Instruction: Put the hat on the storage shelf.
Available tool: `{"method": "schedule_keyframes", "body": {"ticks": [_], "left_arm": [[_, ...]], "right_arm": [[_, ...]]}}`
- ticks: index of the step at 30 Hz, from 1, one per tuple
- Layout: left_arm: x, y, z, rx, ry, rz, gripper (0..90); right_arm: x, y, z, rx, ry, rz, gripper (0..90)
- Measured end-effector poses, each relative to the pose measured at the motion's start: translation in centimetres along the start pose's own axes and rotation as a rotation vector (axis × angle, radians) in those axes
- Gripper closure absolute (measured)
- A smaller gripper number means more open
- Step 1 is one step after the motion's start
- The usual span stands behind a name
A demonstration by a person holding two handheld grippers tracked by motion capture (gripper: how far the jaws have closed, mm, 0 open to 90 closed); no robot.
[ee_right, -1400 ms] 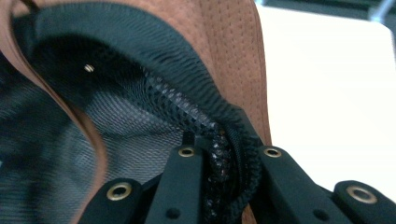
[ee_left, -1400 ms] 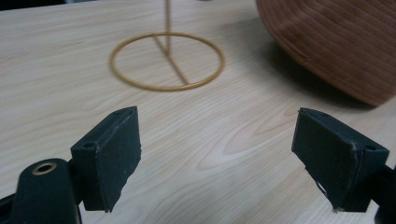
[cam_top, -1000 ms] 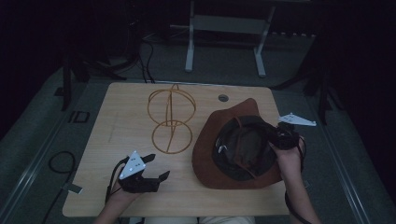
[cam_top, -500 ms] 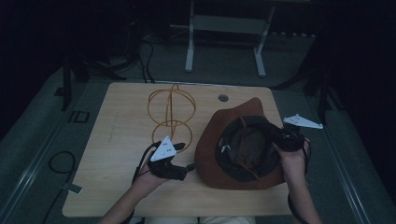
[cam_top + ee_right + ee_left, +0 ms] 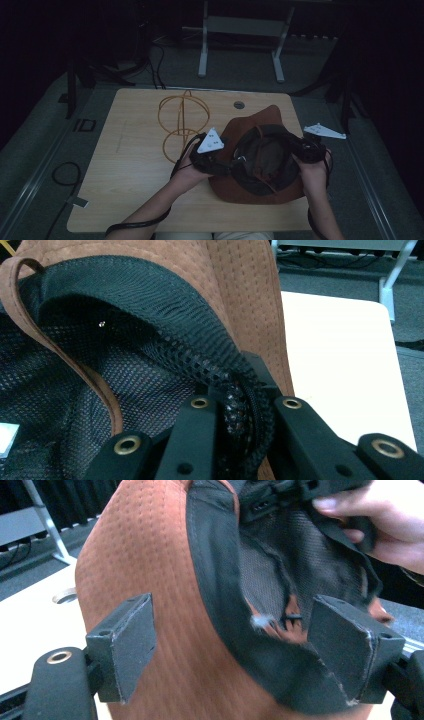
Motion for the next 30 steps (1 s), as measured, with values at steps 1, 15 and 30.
{"method": "schedule_keyframes", "body": {"ticks": [1, 15, 30], "left_arm": [[0.1, 0.5, -0.1, 0.010, -0.001, -0.007, 20.1], [0.9, 3.7, 0.3, 0.043, -0.017, -0.079, 39.4], [0.2, 4.6, -0.4, 0.055, 0.029, -0.241, 86.3]], "right_arm": [[0.1, 0.0, 0.0, 0.000, 0.001, -0.003, 85.1], [1.2, -1.4, -0.8, -0.043, 0.033, -0.091, 85.2], [2.6, -2.7, -0.7, -0.063, 0.008, -0.118, 84.8]]}}
Point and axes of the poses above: each handheld gripper's, and its own axes: y roughly forward along the jaws, z roughly out of its underside, x roughly to its left, the point moved 2 cm from there along y, roughly forward along the jaws, and after that the axes turned 14 degrees about -x, right-handed, at the moved point
